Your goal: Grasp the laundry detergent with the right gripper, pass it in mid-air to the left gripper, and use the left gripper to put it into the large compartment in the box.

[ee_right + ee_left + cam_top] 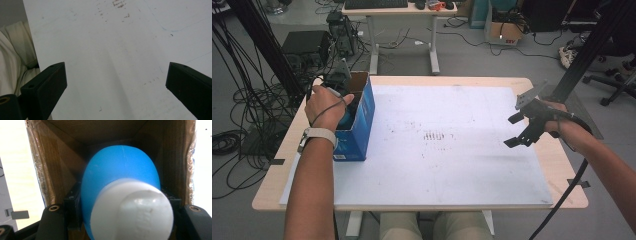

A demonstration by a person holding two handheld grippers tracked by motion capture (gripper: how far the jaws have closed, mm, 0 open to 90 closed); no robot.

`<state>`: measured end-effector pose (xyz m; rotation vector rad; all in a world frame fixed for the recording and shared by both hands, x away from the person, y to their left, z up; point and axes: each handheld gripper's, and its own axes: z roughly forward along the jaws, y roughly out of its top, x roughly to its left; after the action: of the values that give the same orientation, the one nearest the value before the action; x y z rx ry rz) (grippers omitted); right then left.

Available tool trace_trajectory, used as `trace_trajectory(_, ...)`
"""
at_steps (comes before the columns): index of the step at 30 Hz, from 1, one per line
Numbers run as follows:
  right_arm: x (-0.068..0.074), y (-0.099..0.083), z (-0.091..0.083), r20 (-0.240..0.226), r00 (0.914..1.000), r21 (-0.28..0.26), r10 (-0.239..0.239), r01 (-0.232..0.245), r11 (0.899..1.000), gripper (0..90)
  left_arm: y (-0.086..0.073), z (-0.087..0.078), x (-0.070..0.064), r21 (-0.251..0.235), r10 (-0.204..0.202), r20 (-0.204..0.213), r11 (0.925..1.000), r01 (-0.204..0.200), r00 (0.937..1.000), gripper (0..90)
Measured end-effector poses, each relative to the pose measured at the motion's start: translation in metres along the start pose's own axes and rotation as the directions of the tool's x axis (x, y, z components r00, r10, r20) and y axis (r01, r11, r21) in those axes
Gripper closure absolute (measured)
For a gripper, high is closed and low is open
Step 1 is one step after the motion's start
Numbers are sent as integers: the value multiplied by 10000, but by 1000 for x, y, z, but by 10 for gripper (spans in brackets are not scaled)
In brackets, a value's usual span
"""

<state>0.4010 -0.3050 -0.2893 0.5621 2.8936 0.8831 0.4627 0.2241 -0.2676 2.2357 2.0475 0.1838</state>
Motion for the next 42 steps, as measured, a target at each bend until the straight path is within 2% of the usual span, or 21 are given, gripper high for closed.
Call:
trace_trajectory(36,0,-1,4,-149,9999,1,4,-4,10000,34,1,0,1,23,1,21,10000,-1,10000,374)
trace_trajectory(42,0,-1,5,-190,9998,107,-13,15,9999,34,1,1,1,-159,21,54,9999,-20,10000,373)
